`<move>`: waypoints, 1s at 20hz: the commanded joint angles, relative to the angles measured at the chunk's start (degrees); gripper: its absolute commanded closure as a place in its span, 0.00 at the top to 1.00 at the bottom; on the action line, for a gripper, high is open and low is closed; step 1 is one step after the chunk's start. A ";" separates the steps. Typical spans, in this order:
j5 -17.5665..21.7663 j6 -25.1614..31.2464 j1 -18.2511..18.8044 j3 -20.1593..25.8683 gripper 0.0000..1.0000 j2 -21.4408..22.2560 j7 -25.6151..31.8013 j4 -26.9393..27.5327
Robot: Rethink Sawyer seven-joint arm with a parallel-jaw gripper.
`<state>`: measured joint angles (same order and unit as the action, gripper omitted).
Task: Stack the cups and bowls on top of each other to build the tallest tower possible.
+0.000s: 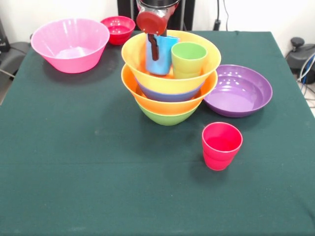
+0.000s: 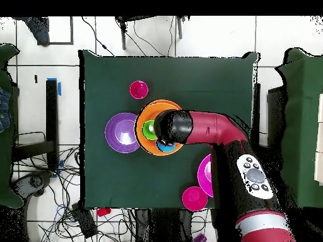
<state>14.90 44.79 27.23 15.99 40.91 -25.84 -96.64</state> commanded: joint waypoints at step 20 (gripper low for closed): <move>3.28 0.91 -0.40 6.87 1.00 -2.39 -1.78 7.17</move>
<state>14.92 44.80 27.48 19.57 40.69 -25.84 -91.50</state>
